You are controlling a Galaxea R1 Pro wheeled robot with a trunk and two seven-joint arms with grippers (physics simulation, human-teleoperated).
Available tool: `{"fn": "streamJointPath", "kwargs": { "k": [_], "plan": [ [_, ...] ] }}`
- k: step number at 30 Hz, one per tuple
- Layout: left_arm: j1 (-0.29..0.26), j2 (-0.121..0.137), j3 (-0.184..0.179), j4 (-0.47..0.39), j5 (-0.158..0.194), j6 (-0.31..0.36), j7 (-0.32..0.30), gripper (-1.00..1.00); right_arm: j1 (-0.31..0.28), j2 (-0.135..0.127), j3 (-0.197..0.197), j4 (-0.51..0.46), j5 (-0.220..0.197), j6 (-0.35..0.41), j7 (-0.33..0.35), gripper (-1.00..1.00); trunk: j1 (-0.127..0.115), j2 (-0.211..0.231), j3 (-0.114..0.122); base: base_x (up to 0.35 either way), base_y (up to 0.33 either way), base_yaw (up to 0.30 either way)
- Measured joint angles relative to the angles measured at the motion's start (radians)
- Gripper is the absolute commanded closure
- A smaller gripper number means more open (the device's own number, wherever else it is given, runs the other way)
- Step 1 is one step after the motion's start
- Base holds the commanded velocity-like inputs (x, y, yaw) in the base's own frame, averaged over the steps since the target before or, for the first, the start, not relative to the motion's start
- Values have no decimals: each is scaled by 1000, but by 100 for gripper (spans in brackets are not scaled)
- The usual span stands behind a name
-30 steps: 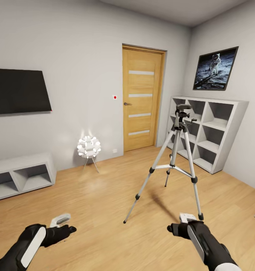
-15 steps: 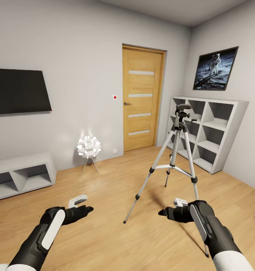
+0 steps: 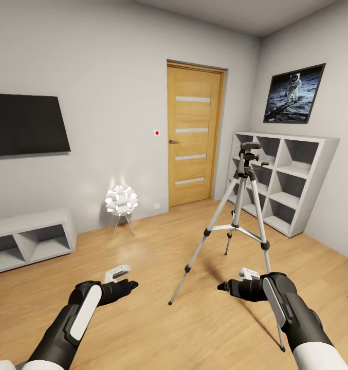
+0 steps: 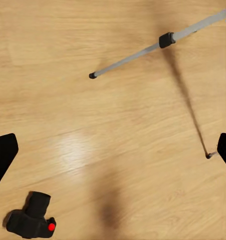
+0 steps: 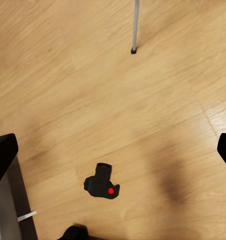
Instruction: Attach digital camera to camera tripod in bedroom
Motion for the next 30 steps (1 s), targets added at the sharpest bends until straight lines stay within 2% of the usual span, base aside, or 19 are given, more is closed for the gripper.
{"fn": "streamJointPath", "kwargs": {
  "k": [5, 30],
  "plan": [
    [0, -10, -2, -3, -1, 0, 0, -100, 0, 0, -1, 0, -1, 0, 1, -100, 0, 0, 0, 0, 0, 0],
    [0, -11, 4, -4, 11, 8, -2, -100, 0, -1, 0, 0, -1, 0, 1, -100, 96, -175, -78, 0, 0, 0]
  ]
}}
